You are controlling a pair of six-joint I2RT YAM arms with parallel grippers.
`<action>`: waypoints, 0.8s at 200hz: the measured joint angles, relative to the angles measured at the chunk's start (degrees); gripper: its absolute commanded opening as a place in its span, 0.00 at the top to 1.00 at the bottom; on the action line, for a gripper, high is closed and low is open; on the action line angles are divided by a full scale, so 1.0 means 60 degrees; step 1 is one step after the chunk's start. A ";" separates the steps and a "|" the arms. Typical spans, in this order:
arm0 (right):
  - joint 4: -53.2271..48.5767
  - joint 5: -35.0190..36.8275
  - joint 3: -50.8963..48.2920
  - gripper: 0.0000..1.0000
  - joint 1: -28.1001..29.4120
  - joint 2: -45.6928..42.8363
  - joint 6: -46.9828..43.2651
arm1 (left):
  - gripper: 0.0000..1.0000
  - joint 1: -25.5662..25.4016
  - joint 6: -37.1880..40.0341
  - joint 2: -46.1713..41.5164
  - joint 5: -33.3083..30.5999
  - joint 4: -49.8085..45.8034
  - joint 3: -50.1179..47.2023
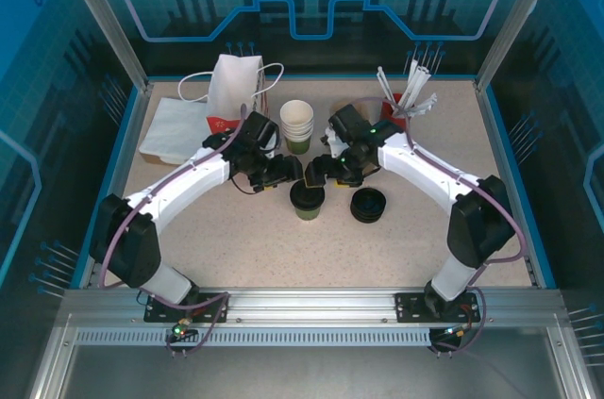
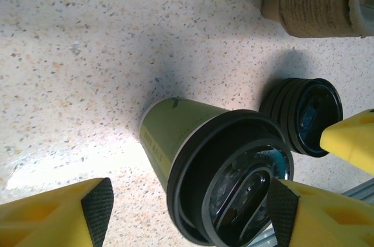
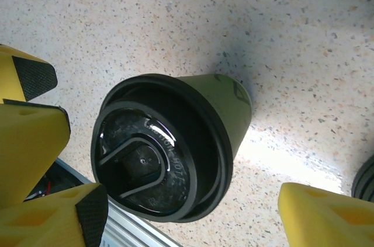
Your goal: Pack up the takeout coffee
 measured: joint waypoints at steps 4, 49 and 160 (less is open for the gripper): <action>0.0029 -0.0055 0.0011 0.21 0.0000 0.0036 -0.0036 | 0.27 0.0018 0.0000 -0.0051 0.0000 -0.0036 -0.0004; 0.0248 -0.0390 0.0583 0.22 0.0000 0.0896 -0.0251 | 0.27 0.0197 -0.0109 -0.1395 -0.0058 -0.0204 -0.0725; 0.0718 -0.1333 -0.0423 0.26 0.0025 0.0539 -0.0175 | 0.27 0.0597 -0.0619 -0.2550 0.0200 -0.0273 -0.2696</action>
